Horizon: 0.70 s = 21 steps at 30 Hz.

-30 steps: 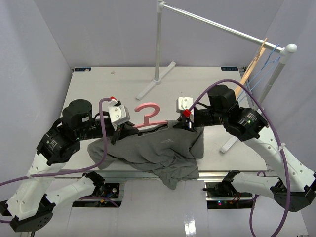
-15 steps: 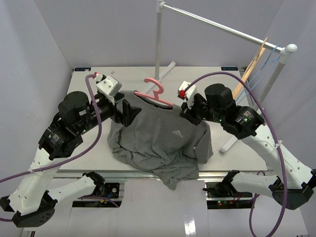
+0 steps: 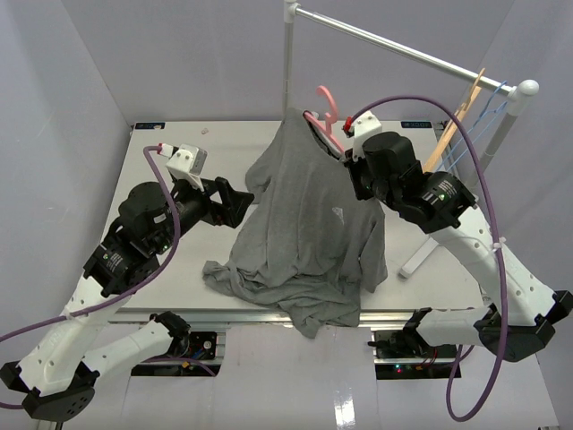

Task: Place the t-shirt on the hanger
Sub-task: Place the hanger at the clothesline.

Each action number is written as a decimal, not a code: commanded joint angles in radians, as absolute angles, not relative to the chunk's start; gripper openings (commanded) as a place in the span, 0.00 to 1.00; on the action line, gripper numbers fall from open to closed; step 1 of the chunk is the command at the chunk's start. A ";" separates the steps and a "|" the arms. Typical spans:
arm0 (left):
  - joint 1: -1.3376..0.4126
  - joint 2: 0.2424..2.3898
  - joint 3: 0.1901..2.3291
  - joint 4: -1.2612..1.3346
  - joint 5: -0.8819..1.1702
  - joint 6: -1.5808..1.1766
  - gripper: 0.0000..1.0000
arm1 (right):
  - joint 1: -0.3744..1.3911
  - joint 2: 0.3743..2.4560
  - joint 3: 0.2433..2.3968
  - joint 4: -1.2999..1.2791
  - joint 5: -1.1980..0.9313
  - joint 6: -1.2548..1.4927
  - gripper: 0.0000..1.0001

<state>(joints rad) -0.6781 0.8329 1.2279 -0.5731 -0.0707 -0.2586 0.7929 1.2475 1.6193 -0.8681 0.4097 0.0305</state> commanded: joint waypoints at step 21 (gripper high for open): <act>-0.681 0.675 1.064 -0.459 -0.353 -0.432 0.98 | 0.790 1.625 2.092 -0.535 0.924 0.289 0.08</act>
